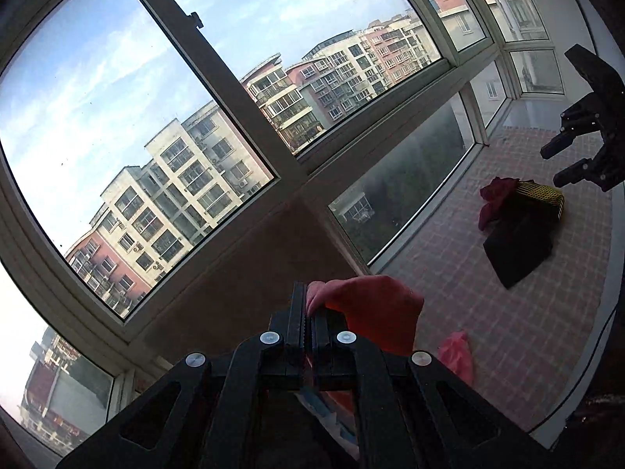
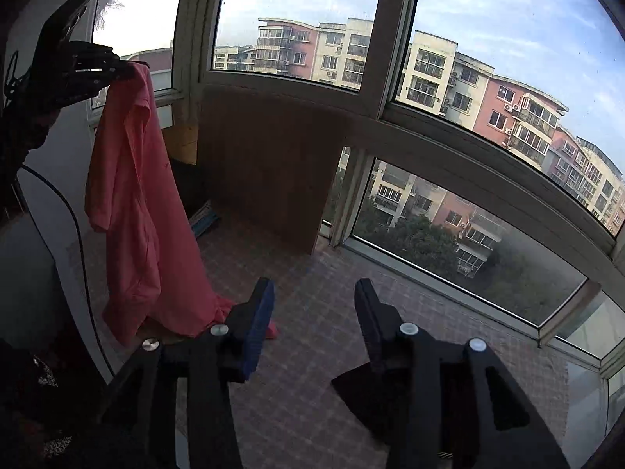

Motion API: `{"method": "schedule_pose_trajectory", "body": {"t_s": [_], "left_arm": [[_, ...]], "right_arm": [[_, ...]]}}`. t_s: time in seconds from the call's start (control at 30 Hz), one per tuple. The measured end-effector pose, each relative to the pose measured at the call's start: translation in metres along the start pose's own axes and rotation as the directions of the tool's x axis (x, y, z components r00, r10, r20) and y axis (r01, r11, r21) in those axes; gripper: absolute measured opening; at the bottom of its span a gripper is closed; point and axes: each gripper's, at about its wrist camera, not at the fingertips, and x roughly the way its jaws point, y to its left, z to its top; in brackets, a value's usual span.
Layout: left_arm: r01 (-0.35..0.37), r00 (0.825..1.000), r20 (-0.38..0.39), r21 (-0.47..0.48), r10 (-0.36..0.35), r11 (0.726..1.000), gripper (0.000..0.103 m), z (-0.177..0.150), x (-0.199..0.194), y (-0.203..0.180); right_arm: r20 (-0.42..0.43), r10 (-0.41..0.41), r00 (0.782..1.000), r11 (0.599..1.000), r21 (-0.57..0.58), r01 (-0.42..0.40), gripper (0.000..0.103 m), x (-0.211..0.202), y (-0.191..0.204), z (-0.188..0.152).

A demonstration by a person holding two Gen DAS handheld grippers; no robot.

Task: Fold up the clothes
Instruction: 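Lift the pink T-shirt up with both tools, holding it hanging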

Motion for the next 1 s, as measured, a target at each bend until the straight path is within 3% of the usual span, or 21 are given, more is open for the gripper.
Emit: {"method": "schedule_pose_trajectory", "body": {"t_s": [0.07,0.13,0.2,0.3,0.37,0.43,0.5,0.6,0.77,0.83,0.87,0.9,1.0], "left_arm": [[0.037,0.998,-0.058,-0.015,-0.038,0.999,0.001,-0.027,0.012,-0.005],[0.053,0.993,-0.107,-0.014,-0.054,0.999,0.001,-0.046,0.016,-0.005],[0.039,0.988,-0.149,-0.024,-0.042,0.999,0.001,-0.062,0.013,-0.001],[0.016,0.983,-0.182,-0.053,-0.025,0.998,0.001,-0.073,0.014,0.013],[0.005,0.982,-0.189,-0.053,-0.015,0.999,0.001,-0.074,0.015,0.016],[0.001,0.982,-0.191,-0.048,-0.010,0.999,0.001,-0.074,0.011,0.020],[0.007,0.982,-0.186,-0.034,-0.013,0.999,0.001,-0.072,0.006,0.021],[0.012,0.984,-0.178,-0.013,-0.014,1.000,0.001,-0.068,0.003,0.018],[0.022,0.986,-0.163,0.013,-0.020,1.000,0.001,-0.063,0.000,0.011],[0.008,0.986,-0.164,0.020,-0.005,1.000,0.001,-0.064,0.000,0.014],[-0.005,0.986,-0.165,0.023,0.009,1.000,0.001,-0.066,-0.001,0.015],[-0.017,0.986,-0.165,0.019,0.020,1.000,0.001,-0.068,-0.001,0.017],[-0.044,0.988,-0.149,-0.018,0.041,0.999,0.001,-0.076,-0.007,0.032]], "right_arm": [[-0.065,0.202,0.977,0.979,0.053,-0.199,0.043,0.073,0.037,-0.033],[-0.100,0.374,0.922,0.925,0.109,-0.364,0.043,0.136,0.080,-0.059],[-0.116,0.458,0.881,0.884,0.161,-0.438,0.043,0.176,0.120,-0.077],[-0.080,0.543,0.836,0.828,0.215,-0.517,0.043,0.212,0.162,-0.080],[-0.071,0.541,0.838,0.831,0.201,-0.519,0.043,0.223,0.187,-0.079],[-0.078,0.483,0.872,0.869,0.162,-0.467,0.043,0.231,0.207,-0.073],[-0.075,0.449,0.890,0.887,0.154,-0.435,0.044,0.239,0.216,-0.066],[-0.068,0.492,0.868,0.857,0.211,-0.469,0.054,0.252,0.212,-0.062],[-0.049,0.560,0.827,0.798,0.303,-0.522,0.055,0.274,0.205,-0.055],[-0.040,0.586,0.810,0.770,0.339,-0.540,0.045,0.282,0.202,-0.052],[-0.035,0.598,0.801,0.756,0.356,-0.549,0.004,0.287,0.201,-0.051],[-0.027,0.600,0.800,0.750,0.367,-0.550,0.003,0.287,0.197,-0.050],[0.022,0.502,0.864,0.813,0.328,-0.481,0.003,0.242,0.153,-0.040]]}}
